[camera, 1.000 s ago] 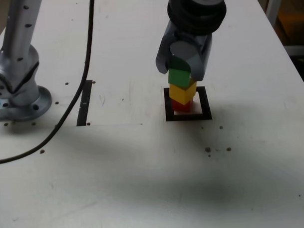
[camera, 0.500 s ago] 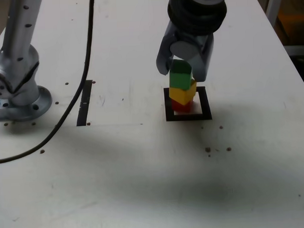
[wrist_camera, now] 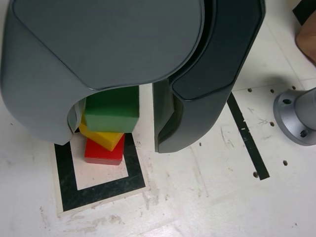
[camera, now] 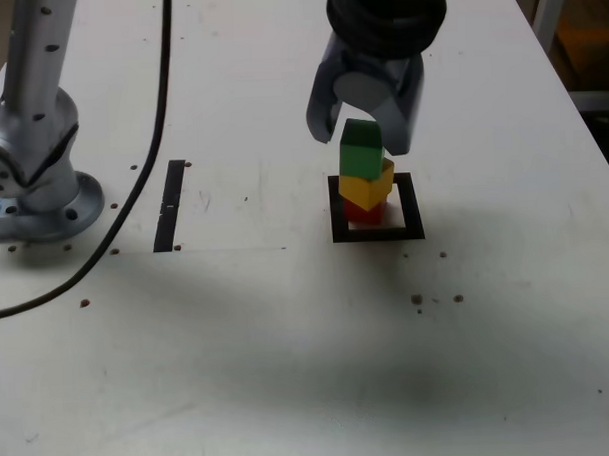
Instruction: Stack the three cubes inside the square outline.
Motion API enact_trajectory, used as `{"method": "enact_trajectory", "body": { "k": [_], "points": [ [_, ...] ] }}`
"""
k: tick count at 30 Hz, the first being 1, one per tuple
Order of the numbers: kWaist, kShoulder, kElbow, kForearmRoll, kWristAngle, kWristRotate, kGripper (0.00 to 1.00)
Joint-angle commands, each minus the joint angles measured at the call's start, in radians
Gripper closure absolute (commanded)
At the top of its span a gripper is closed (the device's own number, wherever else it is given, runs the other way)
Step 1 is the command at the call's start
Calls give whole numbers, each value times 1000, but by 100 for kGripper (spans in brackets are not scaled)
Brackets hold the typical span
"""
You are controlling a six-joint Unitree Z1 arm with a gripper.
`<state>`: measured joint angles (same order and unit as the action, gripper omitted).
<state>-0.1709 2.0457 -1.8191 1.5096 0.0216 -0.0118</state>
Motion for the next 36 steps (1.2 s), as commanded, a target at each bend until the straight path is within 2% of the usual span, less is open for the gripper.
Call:
{"method": "enact_trajectory", "body": {
  "k": [1, 15, 22, 27, 36],
  "points": [
    [2, -34, 11, 6, 0, -2, 0],
    [-20, -66, -23, 4, -6, -1, 0],
    [-30, -94, -33, 32, -20, -2, 0],
    [-29, -150, 41, 69, -51, -15, 0],
    [-26, -295, 272, 67, -120, -66, 0]
  ]
}}
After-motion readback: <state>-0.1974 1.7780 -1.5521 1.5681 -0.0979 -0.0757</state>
